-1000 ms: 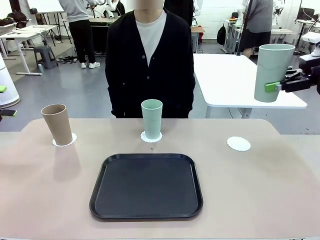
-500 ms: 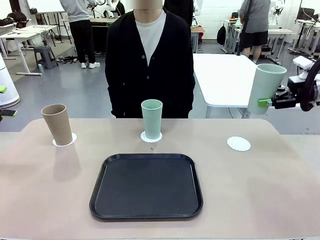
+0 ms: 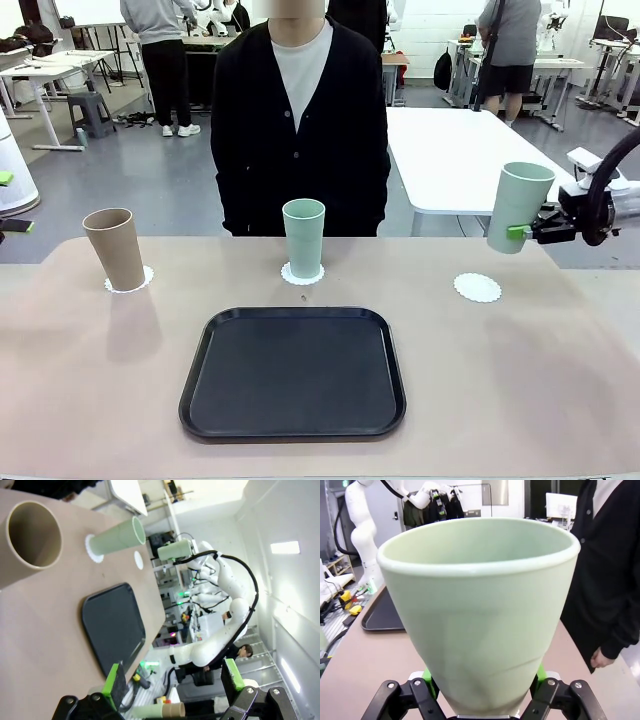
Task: Place coasters on the table and set cups on them.
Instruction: Take one Reusable plastic cup from the Flat Tray and place it on a coaster set by the human.
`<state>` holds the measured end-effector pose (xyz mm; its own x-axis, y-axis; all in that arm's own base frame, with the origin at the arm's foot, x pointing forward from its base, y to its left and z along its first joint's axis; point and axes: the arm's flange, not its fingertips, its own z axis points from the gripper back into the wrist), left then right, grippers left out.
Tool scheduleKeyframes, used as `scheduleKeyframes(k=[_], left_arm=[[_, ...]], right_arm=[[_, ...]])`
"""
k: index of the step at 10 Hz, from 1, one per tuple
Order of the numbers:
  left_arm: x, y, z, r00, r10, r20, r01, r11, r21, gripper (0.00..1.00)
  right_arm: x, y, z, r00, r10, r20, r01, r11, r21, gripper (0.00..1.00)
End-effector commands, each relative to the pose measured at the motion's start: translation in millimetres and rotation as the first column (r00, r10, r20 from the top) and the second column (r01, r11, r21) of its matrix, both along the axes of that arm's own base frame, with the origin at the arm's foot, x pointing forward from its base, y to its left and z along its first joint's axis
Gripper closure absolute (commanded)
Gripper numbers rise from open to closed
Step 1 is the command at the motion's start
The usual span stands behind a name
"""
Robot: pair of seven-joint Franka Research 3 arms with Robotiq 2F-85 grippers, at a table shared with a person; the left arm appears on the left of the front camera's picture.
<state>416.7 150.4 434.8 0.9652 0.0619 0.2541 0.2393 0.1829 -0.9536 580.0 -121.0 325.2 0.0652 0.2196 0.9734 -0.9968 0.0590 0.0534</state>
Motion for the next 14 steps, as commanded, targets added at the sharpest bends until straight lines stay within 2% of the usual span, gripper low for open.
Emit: scheduleKeyframes(k=[1,8,14], left_arm=[[-1,1,1,1.0,0.003,0.005,-0.003,1.0,-0.002,0.0],[-1,1,1,1.0,0.003,0.005,-0.003,1.0,-0.002,0.0],[-1,1,1,1.0,0.003,0.005,-0.003,1.0,-0.002,0.0]], right_arm=[[6,4,-15,1.0,0.025,0.016,-0.025,1.0,-0.017,0.19],[0,25,-66,0.998,0.047,-0.04,-0.049,0.997,-0.053,0.19],[1,25,-69,0.997,0.044,-0.064,-0.046,0.998,-0.037,0.19]])
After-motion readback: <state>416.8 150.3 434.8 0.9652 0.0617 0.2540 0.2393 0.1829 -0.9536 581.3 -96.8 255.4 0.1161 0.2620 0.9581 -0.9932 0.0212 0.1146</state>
